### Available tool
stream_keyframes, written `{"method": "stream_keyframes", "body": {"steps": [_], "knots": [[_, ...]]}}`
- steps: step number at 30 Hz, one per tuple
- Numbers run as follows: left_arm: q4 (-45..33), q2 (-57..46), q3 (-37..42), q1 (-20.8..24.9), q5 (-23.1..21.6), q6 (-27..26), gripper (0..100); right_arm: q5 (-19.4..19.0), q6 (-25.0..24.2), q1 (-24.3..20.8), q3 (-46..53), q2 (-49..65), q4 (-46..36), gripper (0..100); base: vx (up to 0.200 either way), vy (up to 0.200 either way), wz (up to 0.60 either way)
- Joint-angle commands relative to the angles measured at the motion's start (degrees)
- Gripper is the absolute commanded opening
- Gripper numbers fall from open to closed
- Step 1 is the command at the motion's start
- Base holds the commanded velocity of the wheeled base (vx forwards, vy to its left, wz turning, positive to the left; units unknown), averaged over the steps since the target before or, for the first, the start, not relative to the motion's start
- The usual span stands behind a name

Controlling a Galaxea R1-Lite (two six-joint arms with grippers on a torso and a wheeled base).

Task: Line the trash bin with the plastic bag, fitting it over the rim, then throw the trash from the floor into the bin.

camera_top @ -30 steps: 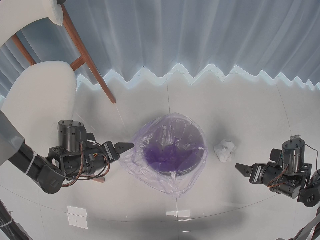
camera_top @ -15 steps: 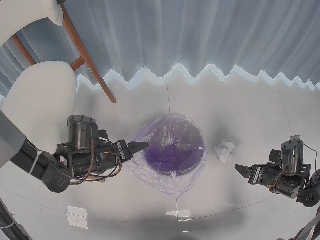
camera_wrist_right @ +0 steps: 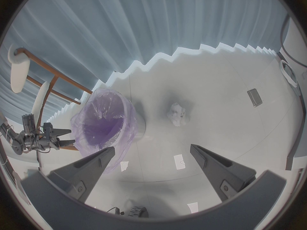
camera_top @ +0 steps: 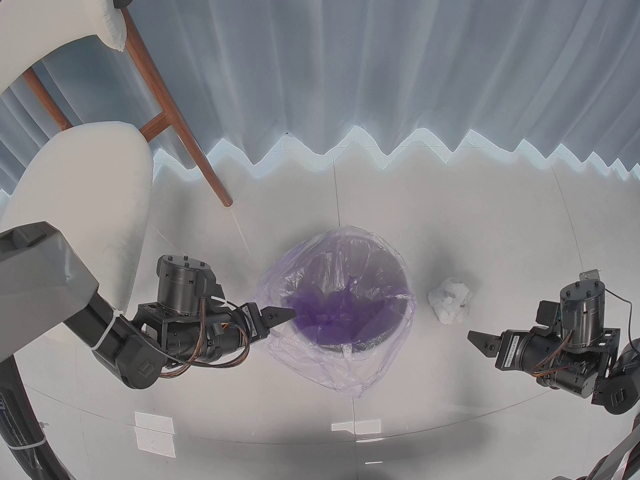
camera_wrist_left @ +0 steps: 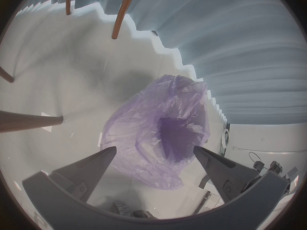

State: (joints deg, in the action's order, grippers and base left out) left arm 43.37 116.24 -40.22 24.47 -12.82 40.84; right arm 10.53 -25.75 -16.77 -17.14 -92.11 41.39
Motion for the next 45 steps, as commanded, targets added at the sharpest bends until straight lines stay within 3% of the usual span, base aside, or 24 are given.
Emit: {"method": "stream_keyframes", "body": {"steps": [1, 20, 21, 36, 40, 45], "knots": [[0.04, 2.68, -0.39, -0.74, -0.01, 0.03, 100, 0.01, -0.01, -0.01, -0.09, -0.61, 0.1, 100, 0.0, 0.0, 0.0], [0.92, 8.74, -3.73, -2.14, -0.01, 0.29, 100, 0.01, -0.01, -0.01, 0.18, -0.88, 0.1, 100, 0.0, 0.0, 0.0], [0.92, 8.83, -3.73, -2.41, -0.01, 0.21, 0, 0.01, -0.01, -0.01, 0.18, -0.96, 0.1, 100, 0.0, 0.0, 0.0], [0.92, 14.1, -3.29, -3.72, 1.22, -0.23, 0, 0.01, -0.27, -0.01, 0.35, -0.96, 0.01, 100, 0.0, 0.0, 0.0], [0.83, 16.92, -5.49, -3.99, 3.33, -0.41, 0, 0.01, -0.27, -0.01, 0.44, -0.96, 0.01, 100, 0.0, 0.0, 0.0], [0.66, 21.22, -10.32, -4.08, 9.13, -1.29, 0, 0.01, -0.27, -0.01, 0.62, -0.88, 0.01, 100, 0.0, 0.0, 0.0]]}}
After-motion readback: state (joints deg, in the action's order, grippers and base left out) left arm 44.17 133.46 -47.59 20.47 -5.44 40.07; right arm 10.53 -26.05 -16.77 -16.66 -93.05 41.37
